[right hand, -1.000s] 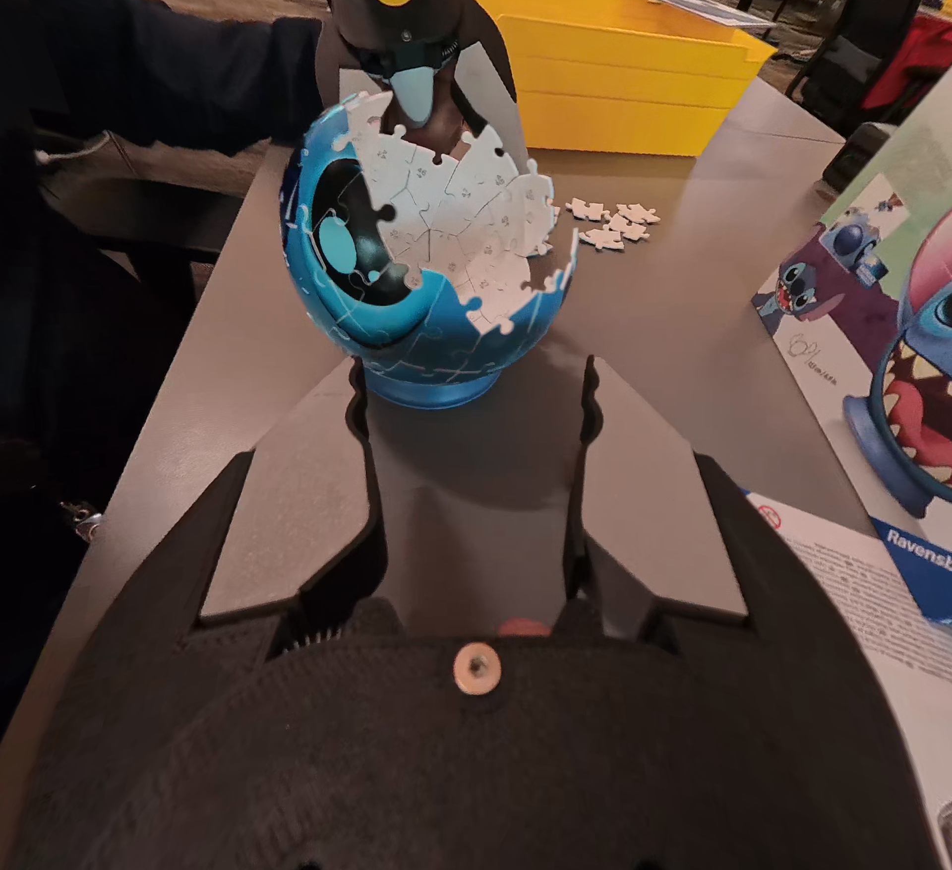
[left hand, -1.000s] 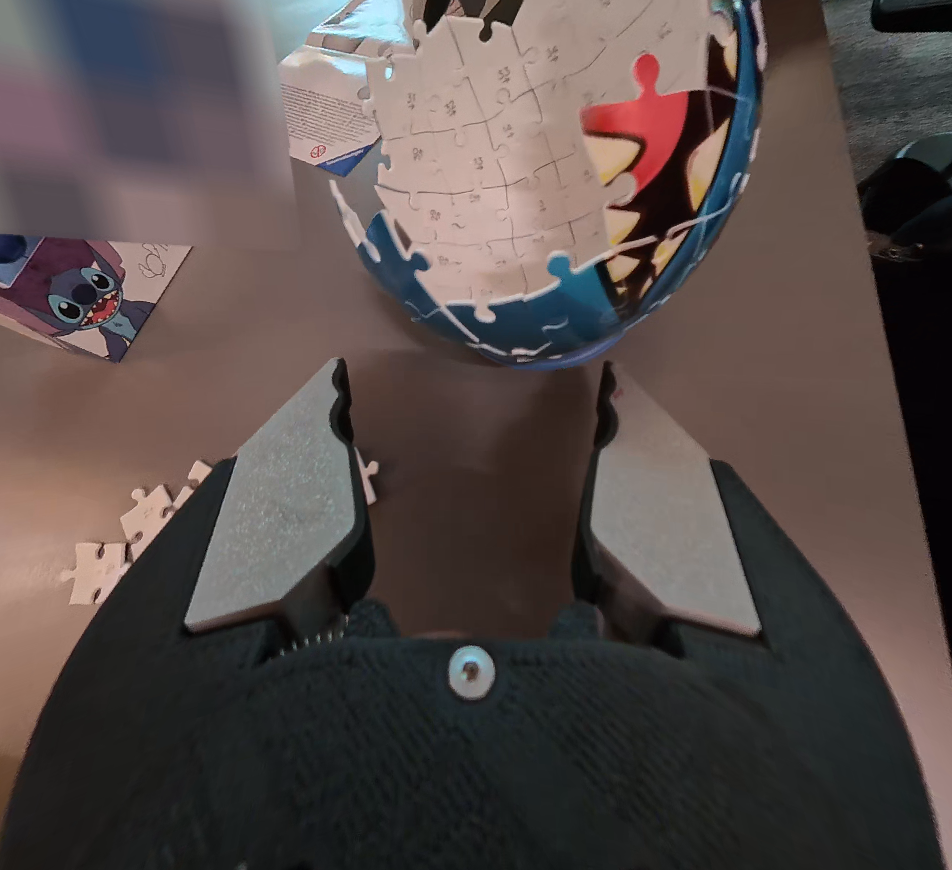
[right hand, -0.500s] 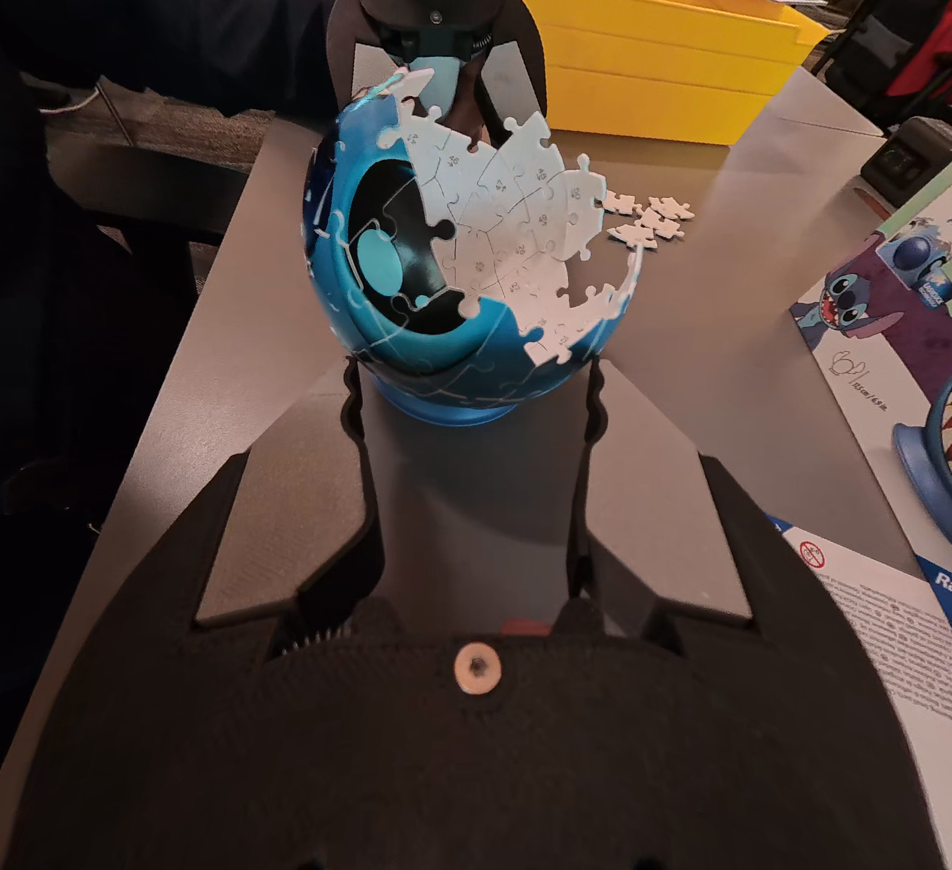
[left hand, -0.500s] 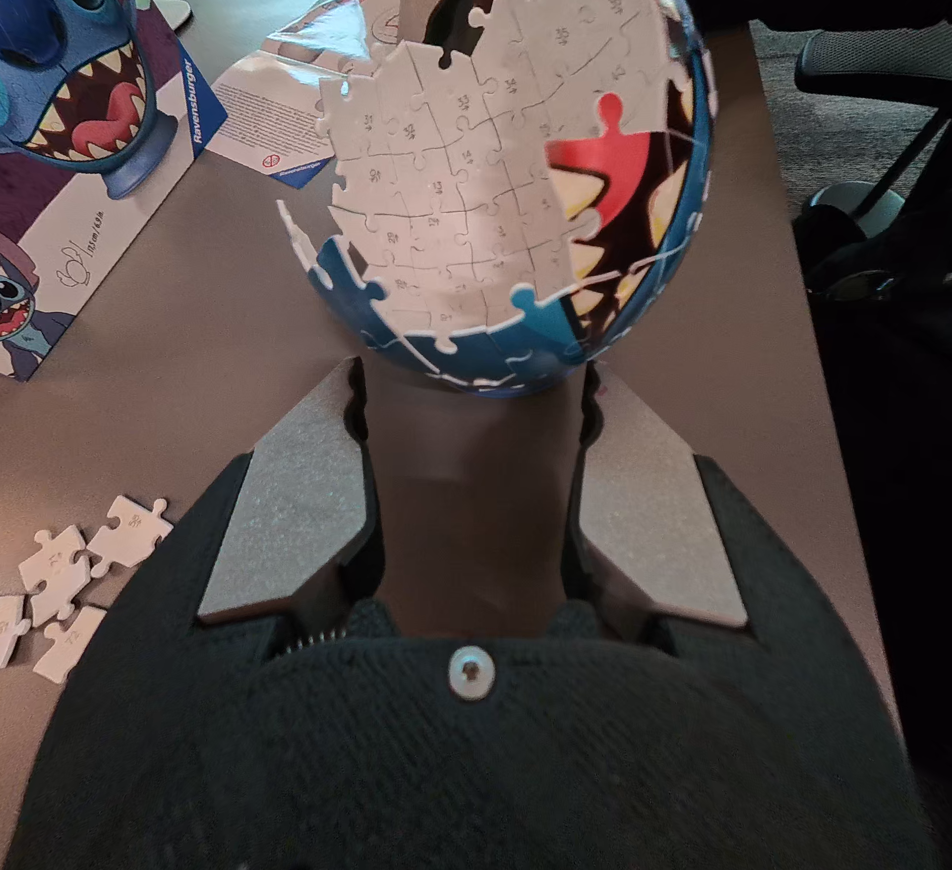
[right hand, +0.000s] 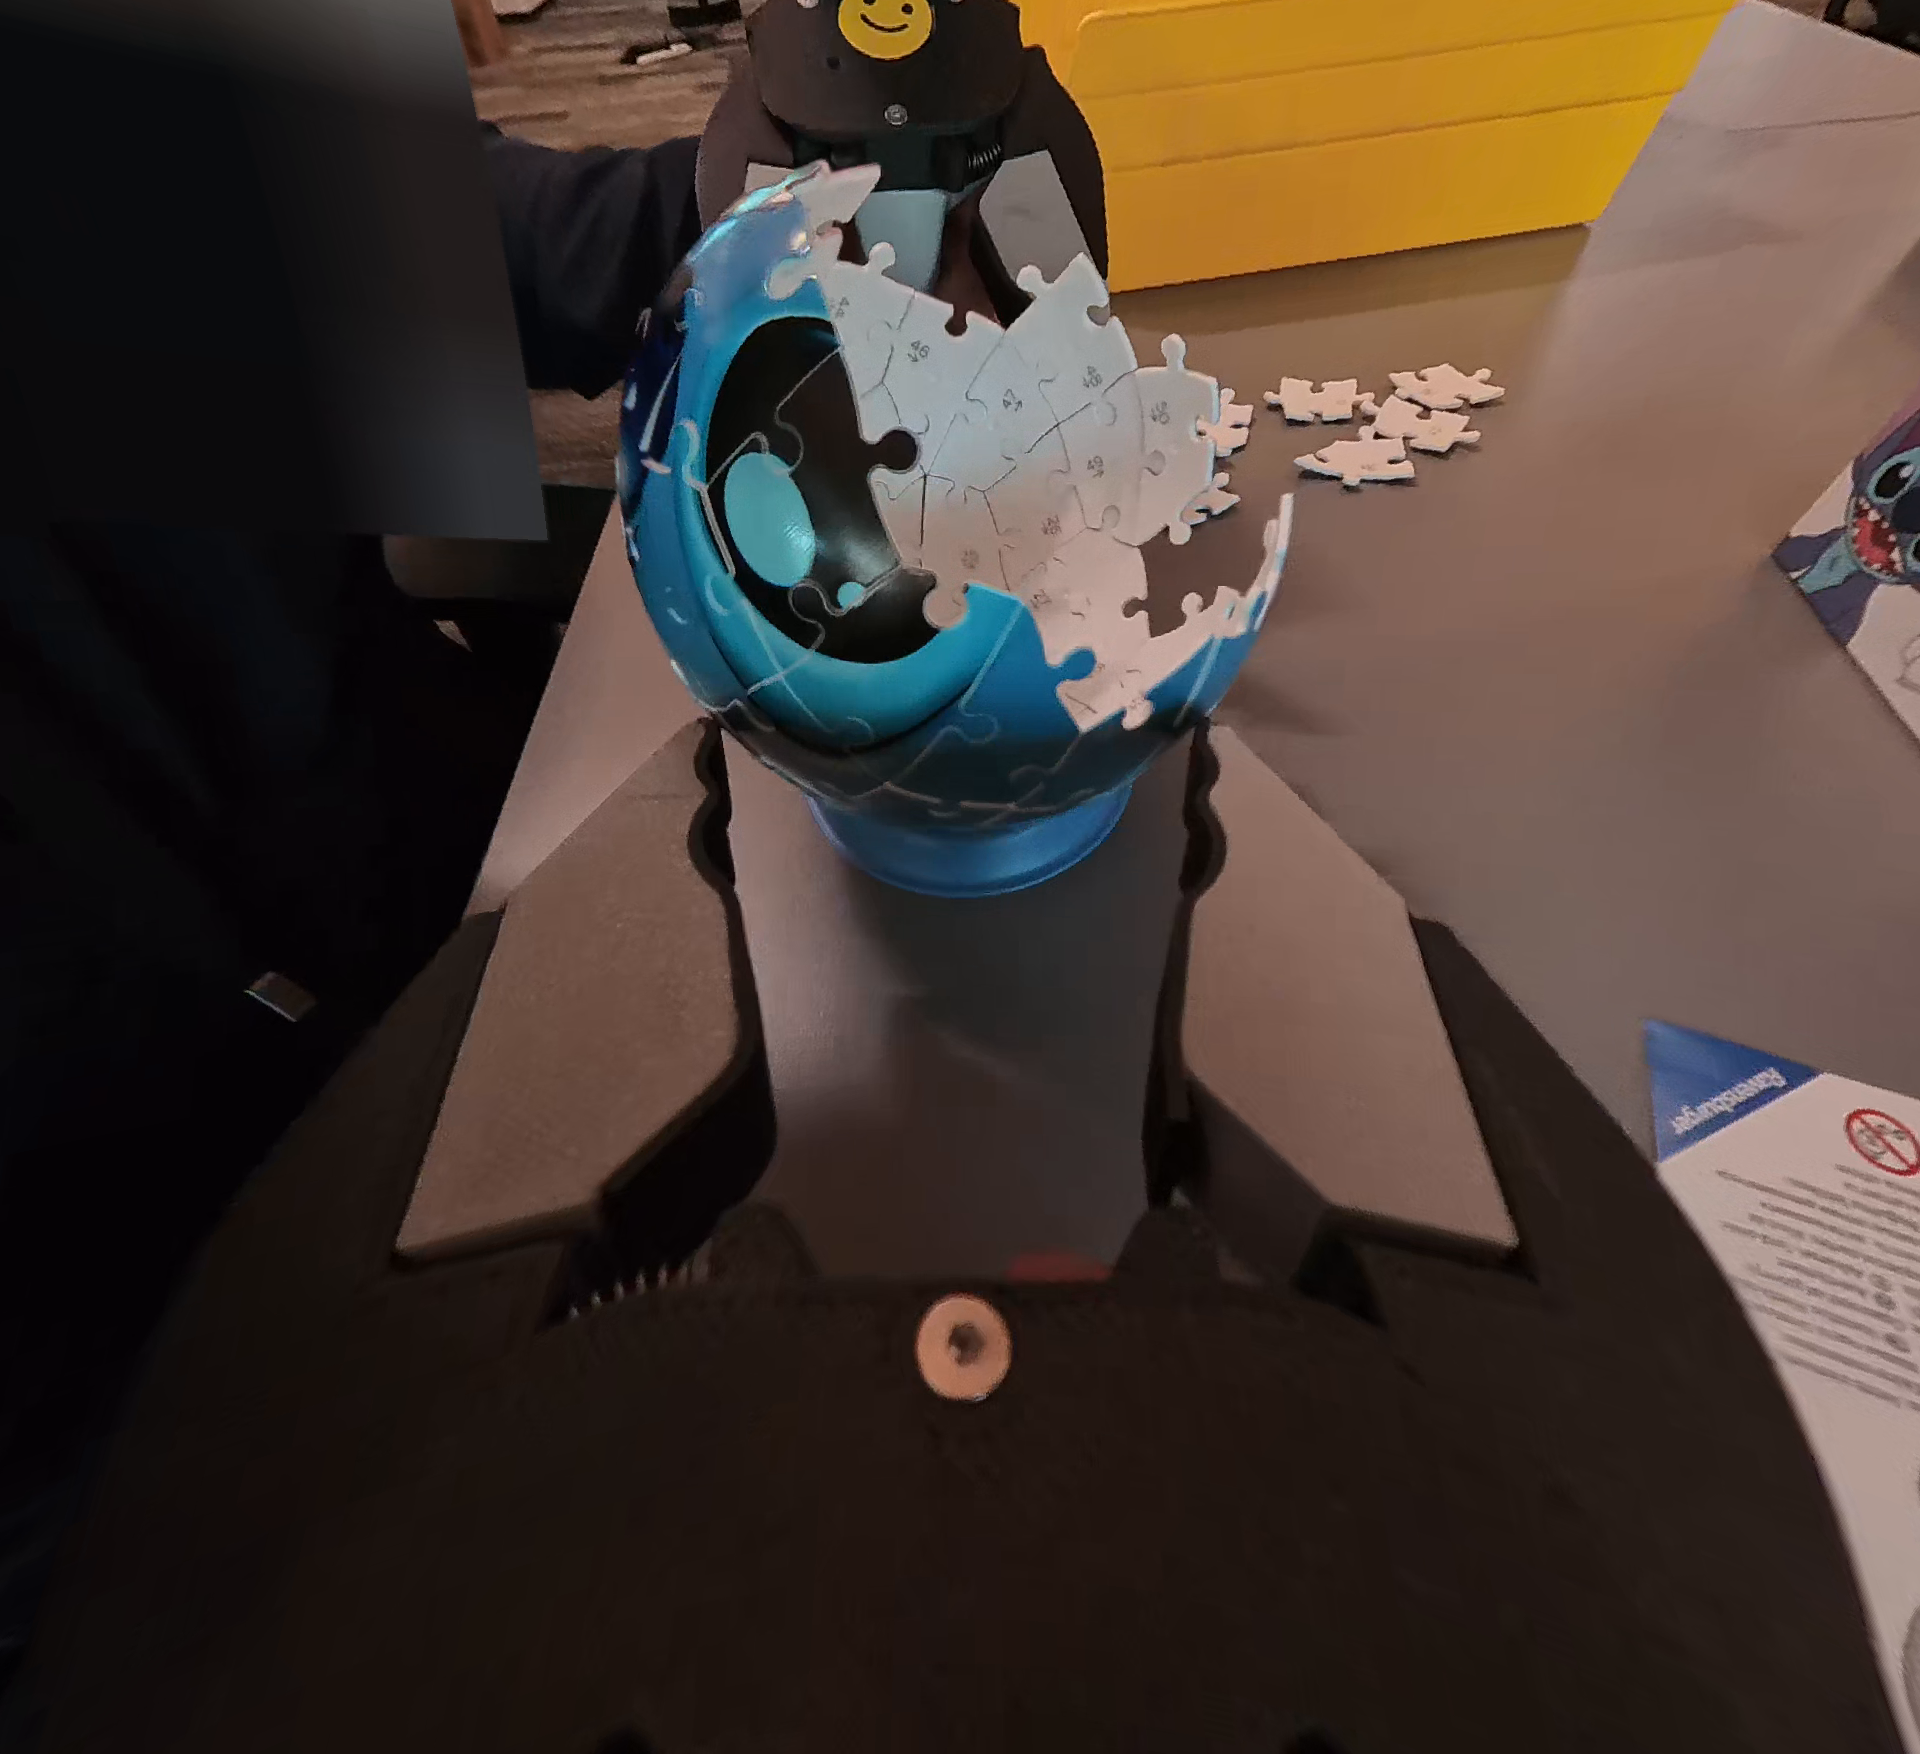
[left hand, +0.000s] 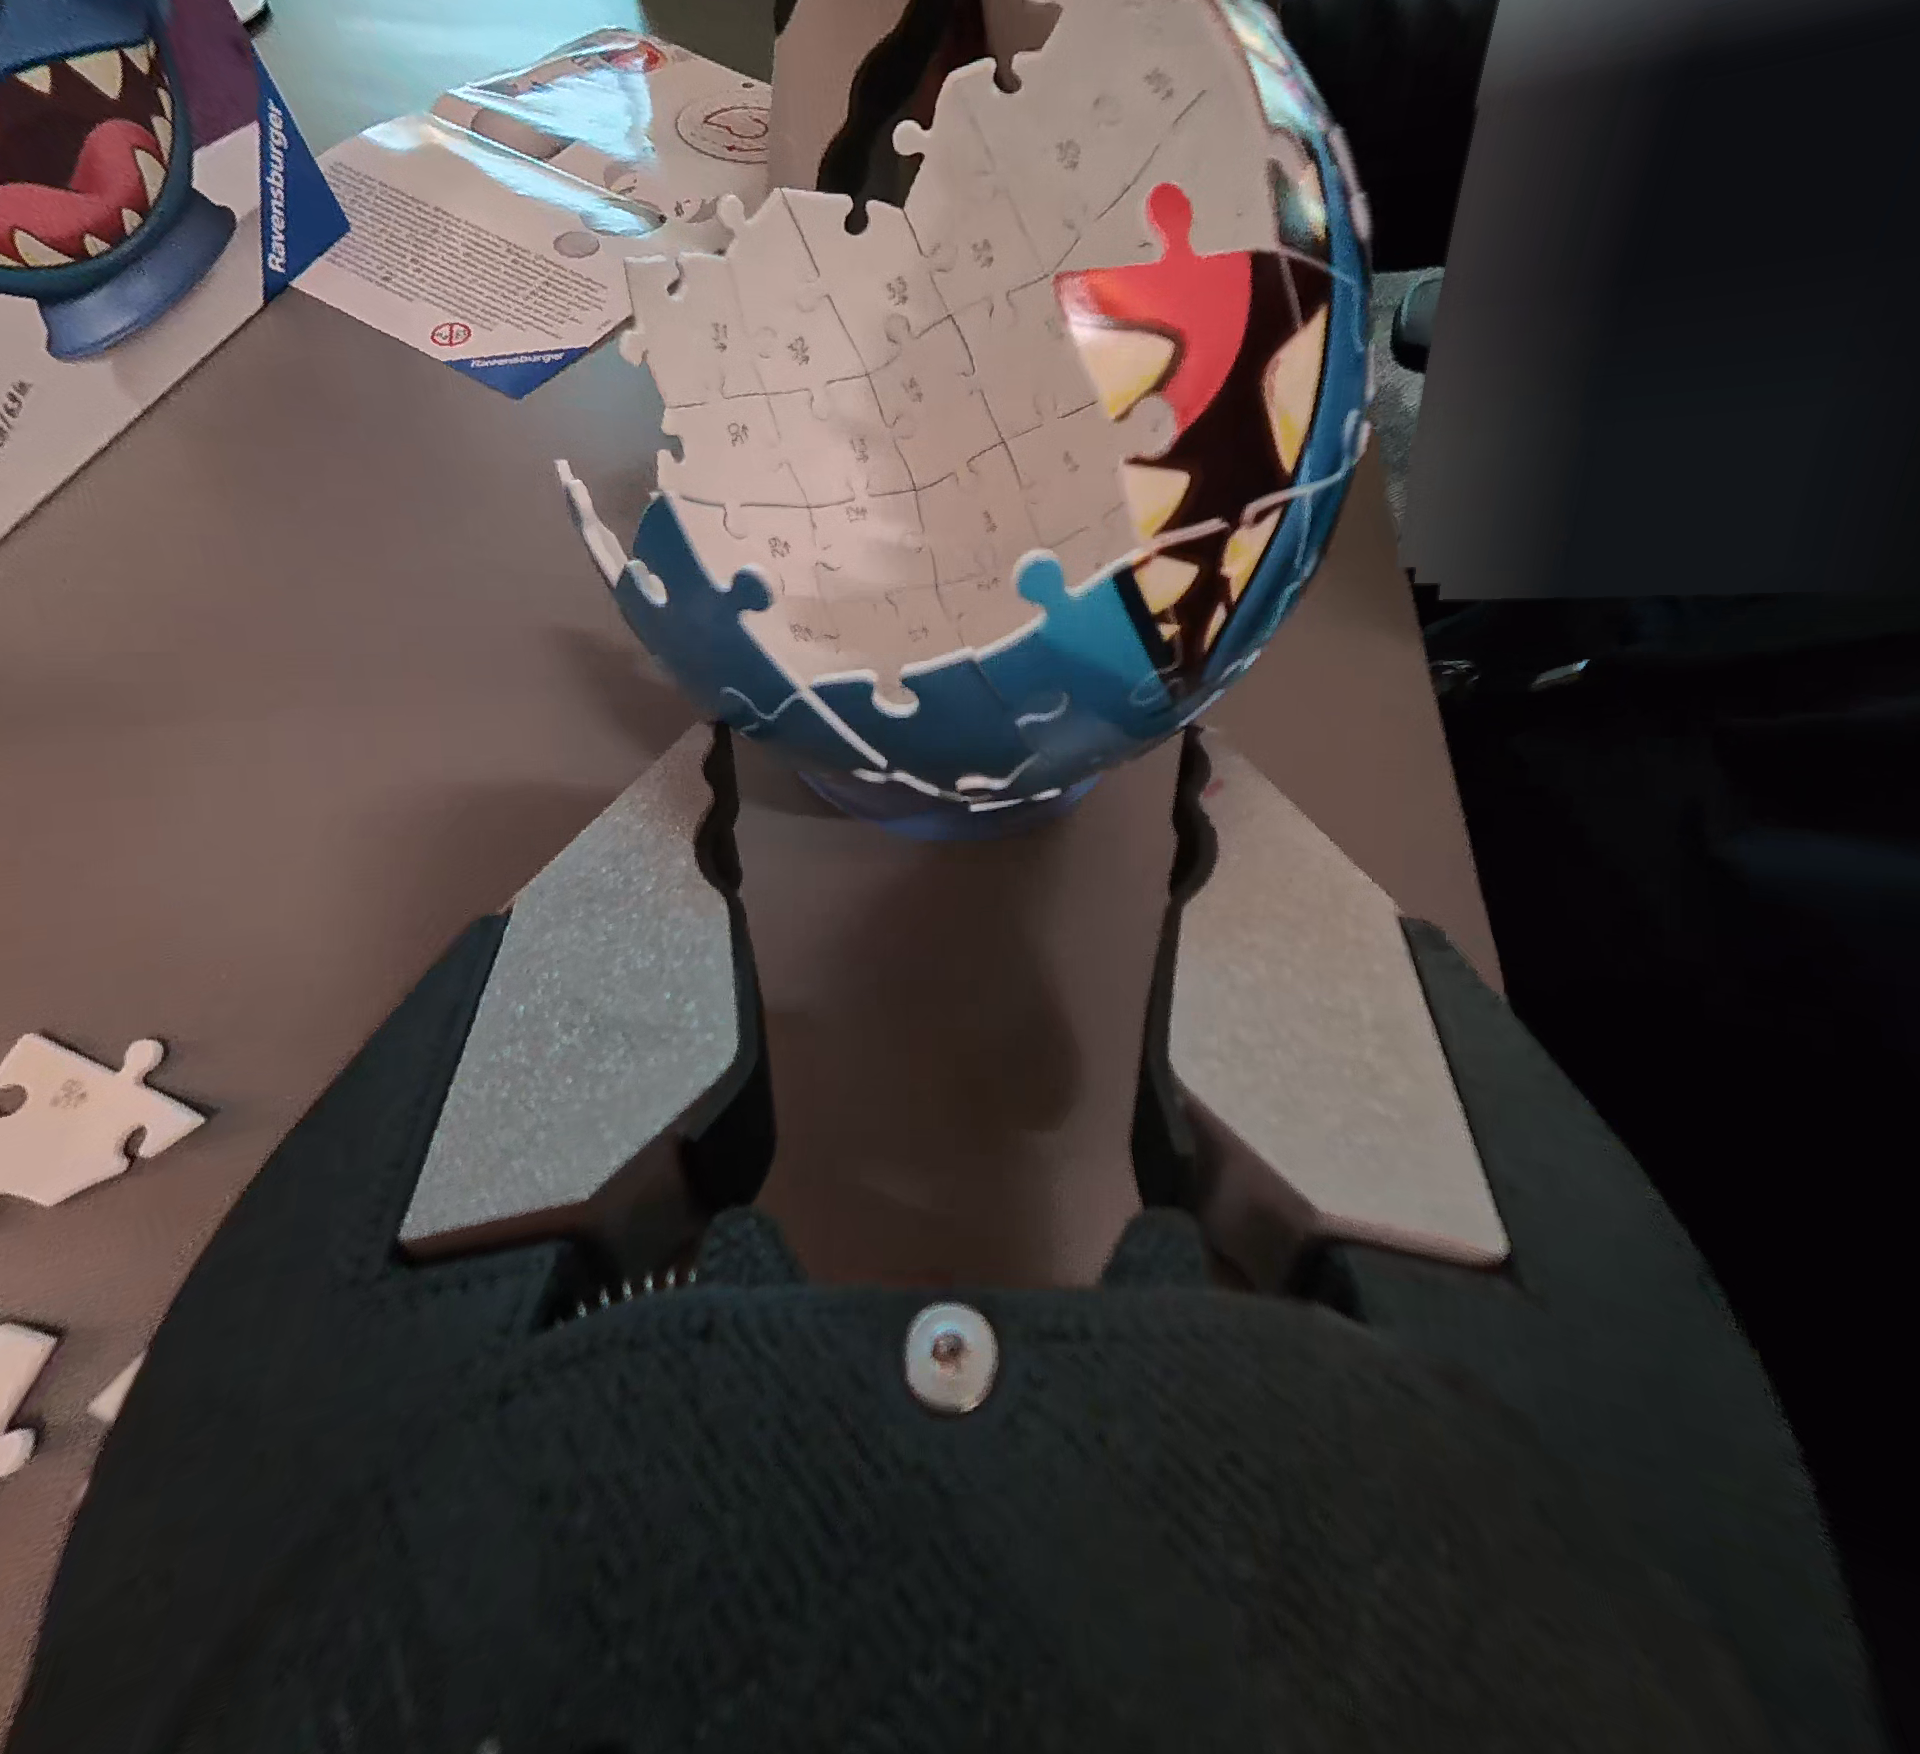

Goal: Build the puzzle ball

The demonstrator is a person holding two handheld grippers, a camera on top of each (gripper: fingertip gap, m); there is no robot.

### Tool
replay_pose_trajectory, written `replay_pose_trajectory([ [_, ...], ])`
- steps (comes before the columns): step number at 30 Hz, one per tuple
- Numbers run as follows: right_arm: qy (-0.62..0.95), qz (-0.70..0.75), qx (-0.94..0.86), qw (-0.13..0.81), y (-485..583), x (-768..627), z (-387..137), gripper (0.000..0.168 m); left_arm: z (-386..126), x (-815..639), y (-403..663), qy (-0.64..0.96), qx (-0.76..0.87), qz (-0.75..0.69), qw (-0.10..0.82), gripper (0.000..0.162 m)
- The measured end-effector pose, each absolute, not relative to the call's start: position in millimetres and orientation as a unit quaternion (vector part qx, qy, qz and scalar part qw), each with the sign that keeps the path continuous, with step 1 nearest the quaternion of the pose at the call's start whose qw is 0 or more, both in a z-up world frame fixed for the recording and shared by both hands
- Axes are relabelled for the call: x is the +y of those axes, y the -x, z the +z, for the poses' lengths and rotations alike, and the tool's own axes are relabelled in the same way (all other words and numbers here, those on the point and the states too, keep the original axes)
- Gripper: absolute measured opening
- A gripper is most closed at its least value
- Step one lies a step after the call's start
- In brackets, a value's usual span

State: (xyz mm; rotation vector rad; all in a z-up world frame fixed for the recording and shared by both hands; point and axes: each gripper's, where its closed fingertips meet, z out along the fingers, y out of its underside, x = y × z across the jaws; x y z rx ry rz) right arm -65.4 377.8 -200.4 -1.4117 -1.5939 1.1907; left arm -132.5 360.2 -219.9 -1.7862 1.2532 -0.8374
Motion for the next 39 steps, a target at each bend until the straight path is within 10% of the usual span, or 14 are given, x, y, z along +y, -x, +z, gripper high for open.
replay_pose_trajectory([
  [39, 0.543, 0.354, -0.659, 0.382, 77.1, 376.5, -219.8, 0.111, -231.1, 361.6, 130.4, 0.709, 0.513, -0.271, 0.401, 0.100],
])
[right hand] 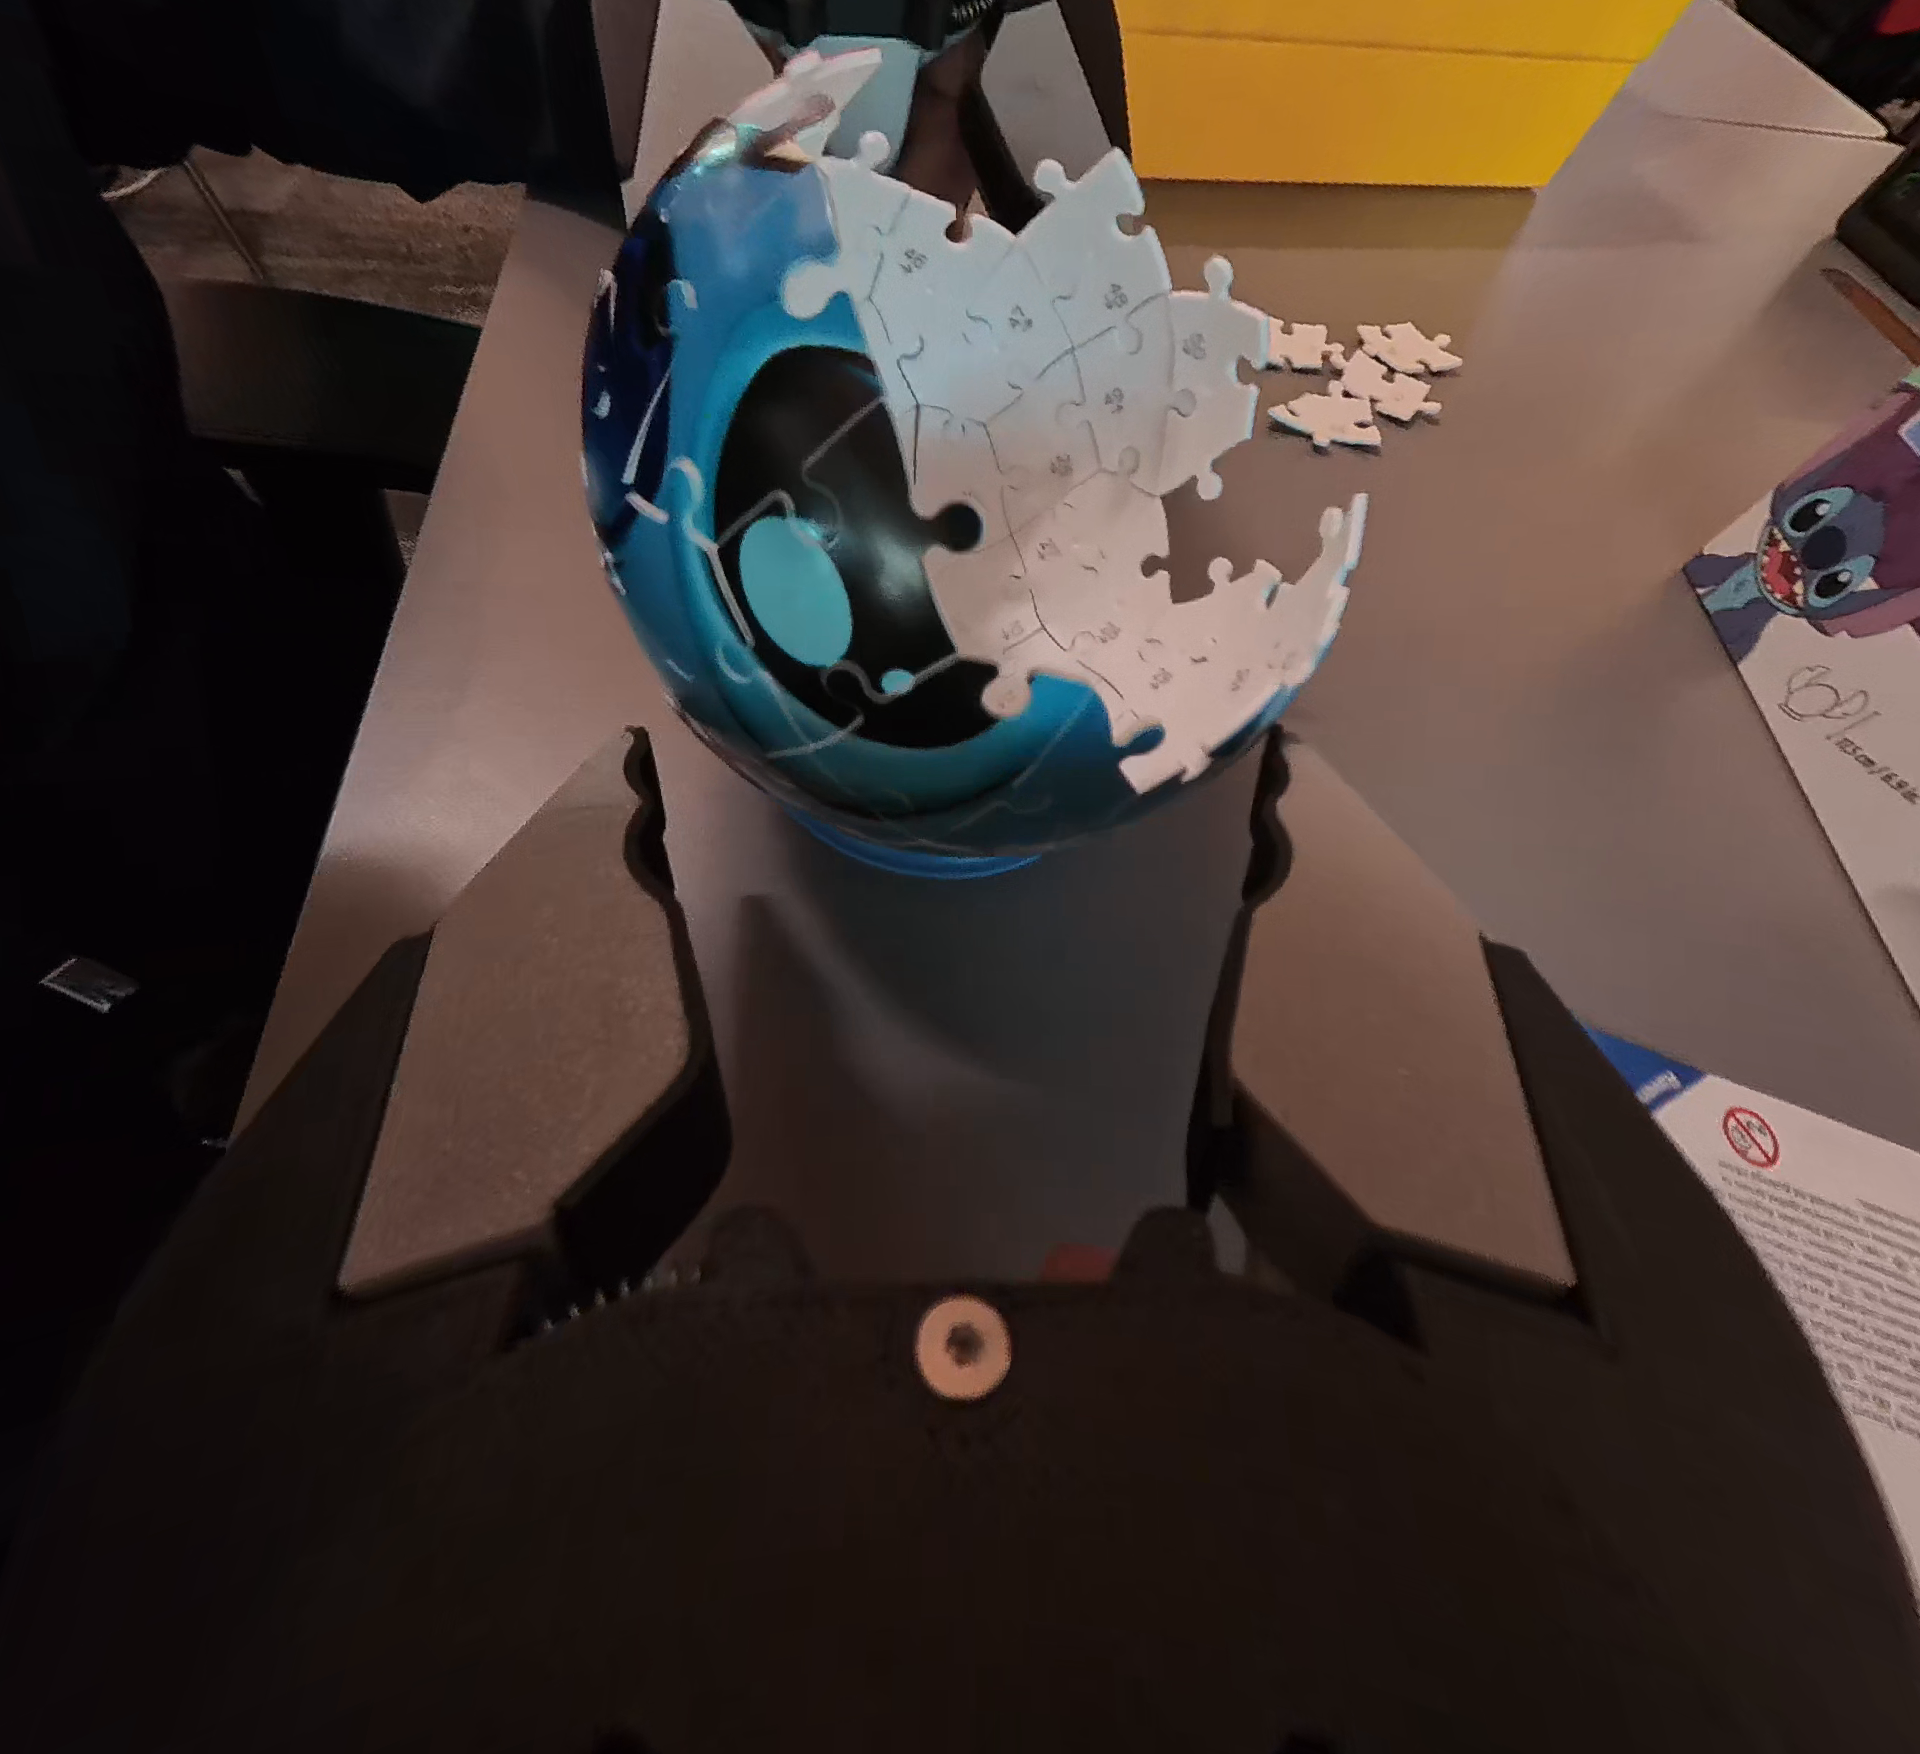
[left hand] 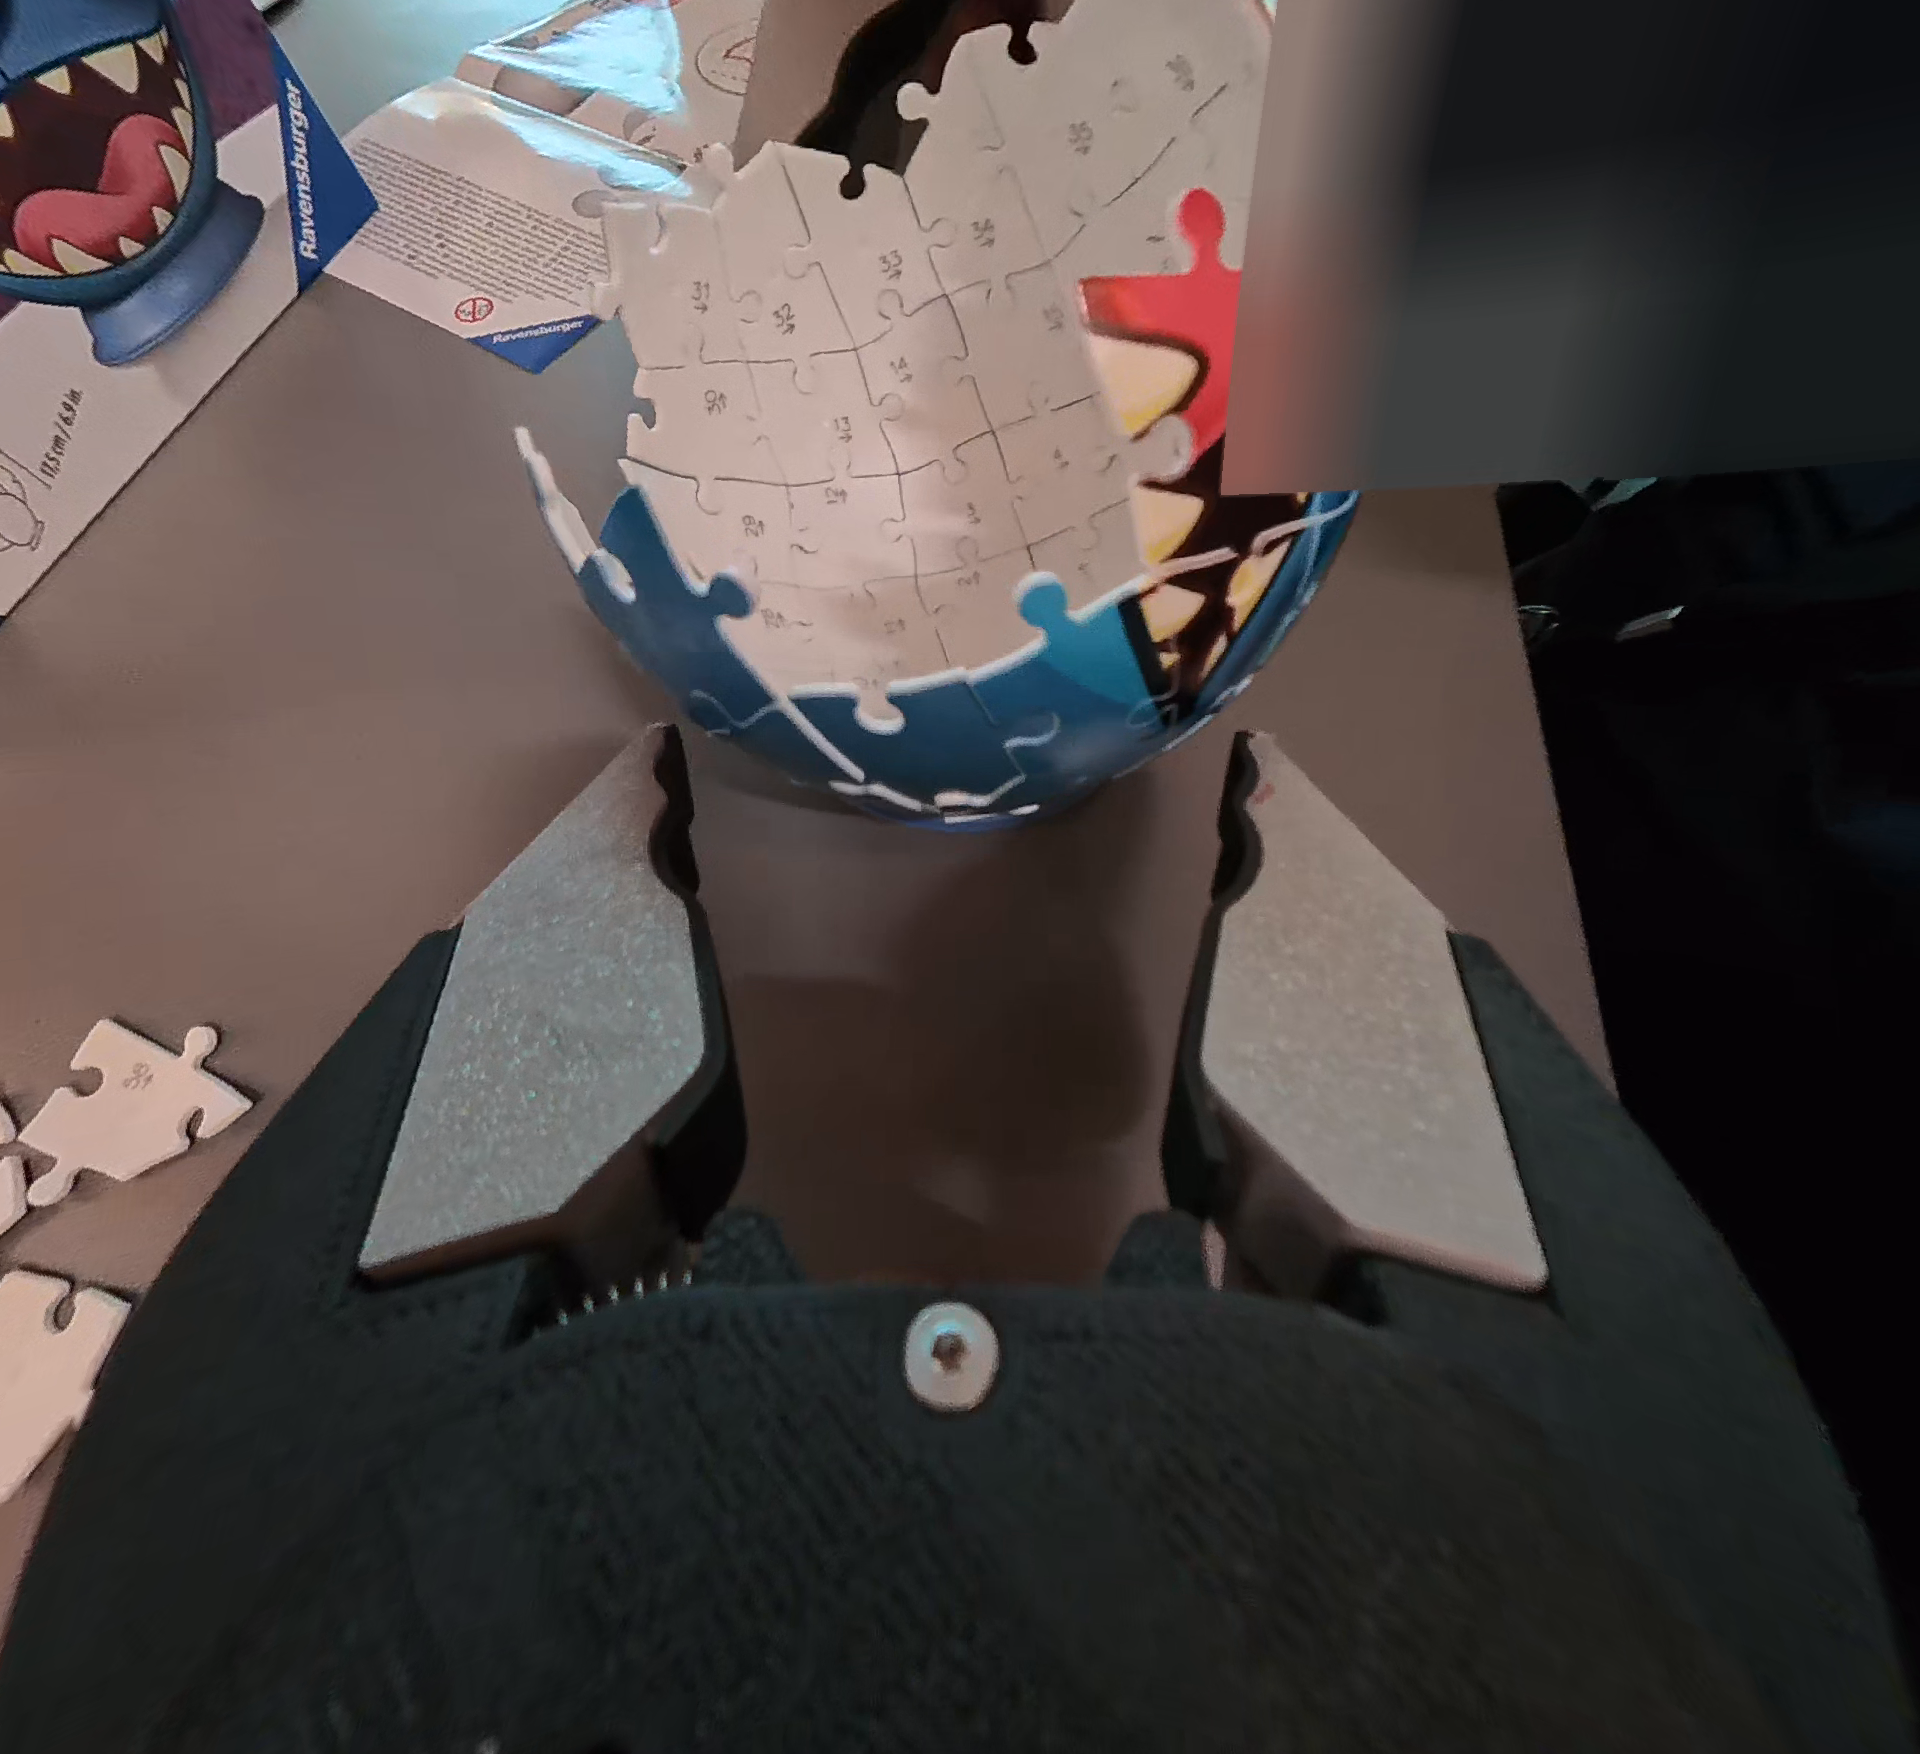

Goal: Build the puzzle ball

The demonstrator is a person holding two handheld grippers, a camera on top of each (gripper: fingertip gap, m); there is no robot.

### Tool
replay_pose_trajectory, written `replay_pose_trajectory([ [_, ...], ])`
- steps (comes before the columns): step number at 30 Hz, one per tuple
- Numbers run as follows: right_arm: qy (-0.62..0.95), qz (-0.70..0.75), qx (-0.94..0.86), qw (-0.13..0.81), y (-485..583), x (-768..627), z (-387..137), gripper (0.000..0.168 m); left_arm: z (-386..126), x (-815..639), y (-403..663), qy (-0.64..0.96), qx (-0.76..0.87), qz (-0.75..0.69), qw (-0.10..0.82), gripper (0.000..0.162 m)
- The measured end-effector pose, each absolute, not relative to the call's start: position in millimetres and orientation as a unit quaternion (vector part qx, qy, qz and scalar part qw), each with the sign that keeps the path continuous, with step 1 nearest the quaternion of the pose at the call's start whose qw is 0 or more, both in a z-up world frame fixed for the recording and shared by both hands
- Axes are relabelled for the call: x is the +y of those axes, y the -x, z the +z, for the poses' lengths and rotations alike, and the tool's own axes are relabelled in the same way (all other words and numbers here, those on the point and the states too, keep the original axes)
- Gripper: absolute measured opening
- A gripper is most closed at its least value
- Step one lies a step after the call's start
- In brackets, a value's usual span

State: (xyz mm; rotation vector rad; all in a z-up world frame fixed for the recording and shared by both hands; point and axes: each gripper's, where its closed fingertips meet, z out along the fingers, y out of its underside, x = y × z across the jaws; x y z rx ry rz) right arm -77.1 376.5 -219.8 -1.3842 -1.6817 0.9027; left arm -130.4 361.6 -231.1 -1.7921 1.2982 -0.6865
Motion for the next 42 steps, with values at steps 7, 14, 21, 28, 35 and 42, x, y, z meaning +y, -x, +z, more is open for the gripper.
replay_pose_trajectory([
  [7, 0.550, 0.347, -0.655, 0.383, 81.1, 378.8, -220.6, 0.110, -232.1, 363.7, 126.6, 0.715, 0.508, -0.259, 0.405, 0.098],
  [14, 0.578, 0.415, -0.625, 0.321, 80.0, 376.8, -211.0, 0.110, -234.6, 356.2, 122.1, 0.747, 0.470, -0.345, 0.319, 0.098],
  [21, 0.622, 0.445, -0.595, 0.249, 79.6, 380.0, -212.2, 0.109, -221.6, 361.2, 123.2, 0.758, 0.426, -0.399, 0.292, 0.098],
  [28, 0.652, 0.451, -0.579, 0.188, 75.1, 372.2, -218.4, 0.110, -215.1, 358.3, 121.7, 0.765, 0.396, -0.423, 0.282, 0.097],
  [35, 0.654, 0.451, -0.565, 0.222, 72.8, 376.6, -217.2, 0.108, -225.0, 358.6, 120.5, 0.770, 0.399, -0.407, 0.285, 0.092],
  [42, 0.648, 0.457, -0.562, 0.235, 71.5, 378.0, -216.4, 0.106, -223.1, 360.3, 123.5, 0.767, 0.399, -0.400, 0.303, 0.092],
])
